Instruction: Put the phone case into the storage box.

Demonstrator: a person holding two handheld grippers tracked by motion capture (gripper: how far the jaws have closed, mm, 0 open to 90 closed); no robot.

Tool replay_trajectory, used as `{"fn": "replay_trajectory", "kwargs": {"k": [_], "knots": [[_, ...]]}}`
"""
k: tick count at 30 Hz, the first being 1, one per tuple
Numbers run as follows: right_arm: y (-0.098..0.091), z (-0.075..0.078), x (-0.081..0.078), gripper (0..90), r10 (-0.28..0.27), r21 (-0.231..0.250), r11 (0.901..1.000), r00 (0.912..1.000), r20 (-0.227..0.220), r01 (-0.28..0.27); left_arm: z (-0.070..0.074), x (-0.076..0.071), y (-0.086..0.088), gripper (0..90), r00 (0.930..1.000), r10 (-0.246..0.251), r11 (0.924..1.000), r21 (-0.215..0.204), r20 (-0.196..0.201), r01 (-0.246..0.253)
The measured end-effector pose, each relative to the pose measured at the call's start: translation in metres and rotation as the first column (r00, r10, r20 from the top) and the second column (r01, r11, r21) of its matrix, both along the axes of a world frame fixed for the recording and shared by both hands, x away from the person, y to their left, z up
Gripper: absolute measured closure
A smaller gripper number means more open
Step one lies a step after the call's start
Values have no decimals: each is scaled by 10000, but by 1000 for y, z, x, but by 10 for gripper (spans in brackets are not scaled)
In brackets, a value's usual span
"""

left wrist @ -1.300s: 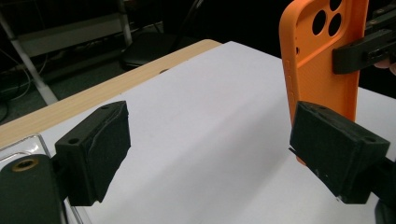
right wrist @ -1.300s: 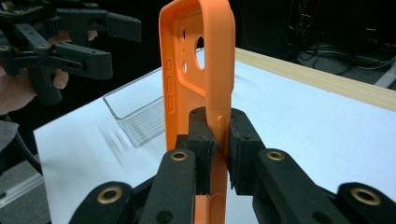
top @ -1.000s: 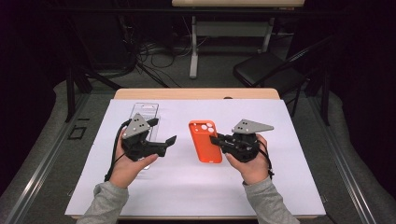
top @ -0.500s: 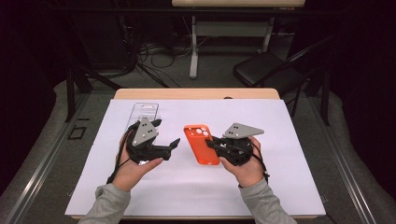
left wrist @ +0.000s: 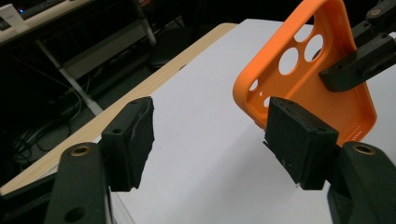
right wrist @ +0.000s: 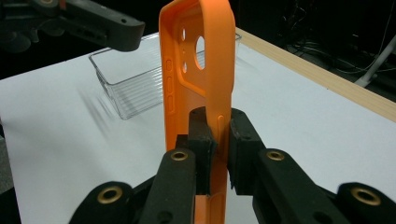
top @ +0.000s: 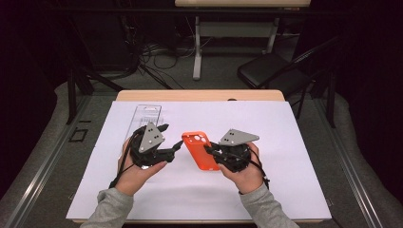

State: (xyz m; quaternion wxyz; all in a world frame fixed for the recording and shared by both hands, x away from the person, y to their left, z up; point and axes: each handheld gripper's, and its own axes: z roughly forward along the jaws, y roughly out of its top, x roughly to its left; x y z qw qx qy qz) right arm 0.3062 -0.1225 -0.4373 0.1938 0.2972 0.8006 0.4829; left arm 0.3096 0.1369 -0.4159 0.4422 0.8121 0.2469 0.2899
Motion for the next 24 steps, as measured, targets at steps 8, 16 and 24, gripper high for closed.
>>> {"fn": "replay_trajectory", "kwargs": {"k": [8, 16, 24], "knots": [[5, -2, -2, 815, 92, -140, 9999, 10000, 38, -92, 0, -2, -3, 441, 9997, -253, 9995, 207, 8, 253], [7, -3, -2, 815, 155, -174, 9997, 9999, 53, -155, -1, -2, -3, 475, 9995, -247, 9993, 262, -209, 252], [10, -5, -3, 815, 235, -242, 9994, 9997, 27, -235, -2, -3, -5, 538, 9986, -358, 9989, 278, -401, 370]]}}
